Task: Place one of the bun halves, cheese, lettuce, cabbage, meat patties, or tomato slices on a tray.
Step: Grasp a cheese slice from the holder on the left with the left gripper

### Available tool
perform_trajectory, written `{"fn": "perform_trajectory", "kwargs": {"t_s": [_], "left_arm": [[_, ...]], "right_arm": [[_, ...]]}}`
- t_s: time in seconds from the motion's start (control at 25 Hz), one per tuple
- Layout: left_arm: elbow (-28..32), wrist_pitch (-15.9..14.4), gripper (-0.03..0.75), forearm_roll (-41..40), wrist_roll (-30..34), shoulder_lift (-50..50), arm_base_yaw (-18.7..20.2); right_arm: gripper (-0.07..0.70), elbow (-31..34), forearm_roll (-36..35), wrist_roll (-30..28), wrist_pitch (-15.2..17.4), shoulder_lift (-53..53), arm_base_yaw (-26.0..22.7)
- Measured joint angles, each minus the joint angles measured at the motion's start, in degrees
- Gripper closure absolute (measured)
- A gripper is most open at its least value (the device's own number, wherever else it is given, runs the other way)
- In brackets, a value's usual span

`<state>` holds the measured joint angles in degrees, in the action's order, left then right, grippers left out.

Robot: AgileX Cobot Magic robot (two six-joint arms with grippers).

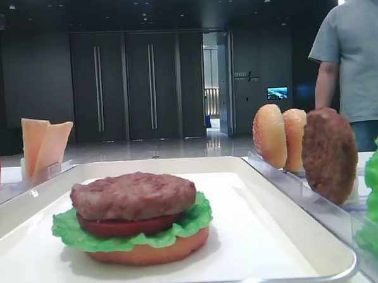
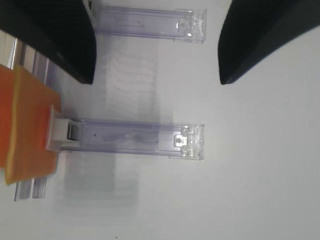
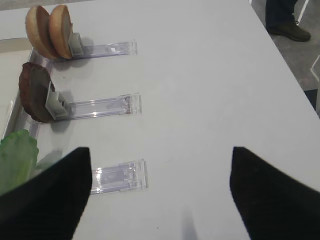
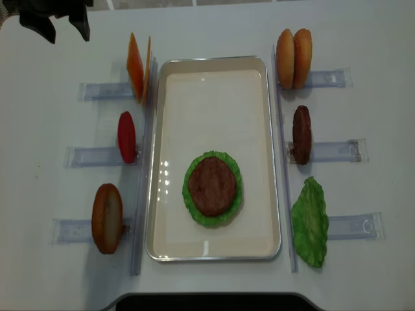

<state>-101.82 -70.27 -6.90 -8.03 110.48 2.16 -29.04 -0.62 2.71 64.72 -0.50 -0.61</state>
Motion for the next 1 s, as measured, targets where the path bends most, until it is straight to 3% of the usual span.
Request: {"fn": "perform_trajectory", "kwargs": {"t_s": [0.6,1.0], "left_arm": [[-0.20,0.00,0.139,-0.05,0.00,0.05,0.00],[-0.20,0.00,0.139,-0.49,-4.79,0.05,1.65]], "right_arm": [[0.091,0.00,0.00,-0.05,0.00,0.00,0.00],[0.091,0.00,0.00,-0.05,0.00,0.00,0.00]]}}
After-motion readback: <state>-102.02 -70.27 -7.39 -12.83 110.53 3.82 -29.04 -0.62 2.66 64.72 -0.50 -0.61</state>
